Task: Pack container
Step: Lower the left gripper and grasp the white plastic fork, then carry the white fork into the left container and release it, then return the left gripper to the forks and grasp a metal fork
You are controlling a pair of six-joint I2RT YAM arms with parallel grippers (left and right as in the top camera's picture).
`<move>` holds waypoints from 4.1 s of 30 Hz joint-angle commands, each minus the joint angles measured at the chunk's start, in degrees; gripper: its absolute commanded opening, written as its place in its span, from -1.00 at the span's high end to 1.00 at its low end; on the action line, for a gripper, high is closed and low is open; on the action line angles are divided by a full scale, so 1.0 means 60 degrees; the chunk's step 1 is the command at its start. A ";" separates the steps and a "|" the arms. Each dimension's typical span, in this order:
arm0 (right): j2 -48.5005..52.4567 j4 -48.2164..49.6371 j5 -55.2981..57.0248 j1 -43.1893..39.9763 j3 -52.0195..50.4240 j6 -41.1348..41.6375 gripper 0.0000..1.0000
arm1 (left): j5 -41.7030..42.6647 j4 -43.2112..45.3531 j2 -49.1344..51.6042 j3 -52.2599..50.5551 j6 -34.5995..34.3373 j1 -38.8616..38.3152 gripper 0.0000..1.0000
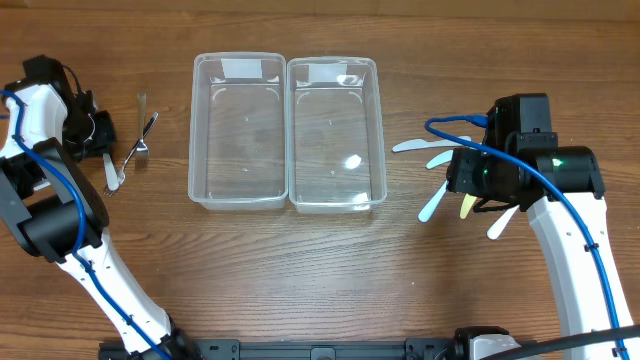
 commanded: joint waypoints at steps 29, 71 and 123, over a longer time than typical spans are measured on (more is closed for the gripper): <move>-0.0331 -0.0517 0.0707 -0.0029 0.1413 -0.0011 -0.21 | -0.0535 -0.0572 -0.4422 0.0087 -0.1665 -0.5814 0.92; -0.0331 -0.0525 0.0627 -0.0025 0.1406 -0.0015 -0.29 | -0.0933 -0.3271 -0.3727 0.2266 -0.1585 -0.2189 -0.72; -0.0331 -0.0594 0.0627 -0.0025 0.1402 -0.0015 -0.31 | 0.1366 -0.1191 -0.2412 -0.0907 0.3220 0.0135 -0.70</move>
